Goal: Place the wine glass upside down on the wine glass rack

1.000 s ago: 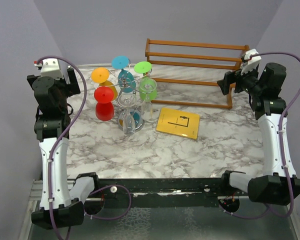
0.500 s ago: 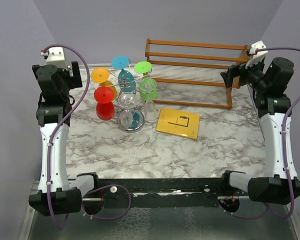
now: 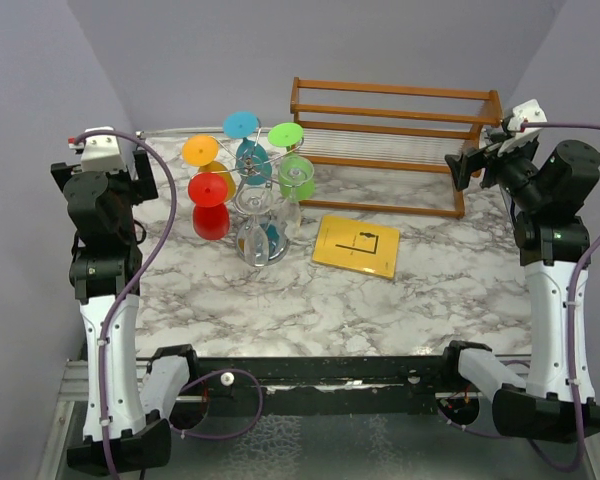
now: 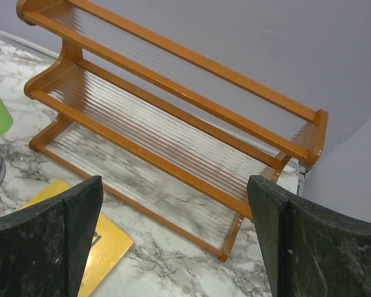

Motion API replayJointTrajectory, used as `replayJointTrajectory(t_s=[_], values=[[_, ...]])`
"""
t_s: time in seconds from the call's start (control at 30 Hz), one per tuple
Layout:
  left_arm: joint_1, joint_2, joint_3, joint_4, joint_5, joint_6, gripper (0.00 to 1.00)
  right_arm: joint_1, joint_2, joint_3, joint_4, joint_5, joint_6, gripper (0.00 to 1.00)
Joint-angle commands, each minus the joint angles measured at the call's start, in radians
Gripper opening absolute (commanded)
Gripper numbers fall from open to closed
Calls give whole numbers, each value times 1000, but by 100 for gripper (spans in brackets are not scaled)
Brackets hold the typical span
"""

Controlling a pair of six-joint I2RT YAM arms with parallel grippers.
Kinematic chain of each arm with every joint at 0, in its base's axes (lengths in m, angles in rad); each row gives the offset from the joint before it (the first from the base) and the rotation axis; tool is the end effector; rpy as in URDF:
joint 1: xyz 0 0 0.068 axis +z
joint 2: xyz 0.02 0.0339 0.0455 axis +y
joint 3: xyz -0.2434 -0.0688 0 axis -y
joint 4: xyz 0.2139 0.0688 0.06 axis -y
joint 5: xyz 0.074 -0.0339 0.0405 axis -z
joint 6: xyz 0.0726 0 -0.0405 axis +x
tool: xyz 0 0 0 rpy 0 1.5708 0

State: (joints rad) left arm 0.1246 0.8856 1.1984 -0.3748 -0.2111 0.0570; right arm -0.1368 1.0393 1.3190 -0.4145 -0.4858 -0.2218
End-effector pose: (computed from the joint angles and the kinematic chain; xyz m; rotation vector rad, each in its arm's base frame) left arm 0.1923 0.0394 0.4159 -0.2176 1.6260 0.3113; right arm 0.2252 0.0032 0.4215 -0.4279 1.6370 0.1456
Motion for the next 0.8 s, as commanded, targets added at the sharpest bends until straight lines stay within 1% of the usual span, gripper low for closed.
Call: replayJointTrajectory(t_s=[0.0,0.2,0.43,0.6,0.77], values=[[22,-54,-8,39,-40,-12,99,0,-48,-35,11,56,-11,100],[24,-74,-13,27,2,-21,99,0,-77,-68,-13,112,-33,100],[25,-82,-17,-7,13,-24,99,0,-83,-40,-58,104,-38,100],[23,-88,4,-54,65,-17,99,-3,-84,-31,-76,91,-42,100],[23,-97,1,-61,49,-16,99,-4,-94,-41,-82,71,-42,100]])
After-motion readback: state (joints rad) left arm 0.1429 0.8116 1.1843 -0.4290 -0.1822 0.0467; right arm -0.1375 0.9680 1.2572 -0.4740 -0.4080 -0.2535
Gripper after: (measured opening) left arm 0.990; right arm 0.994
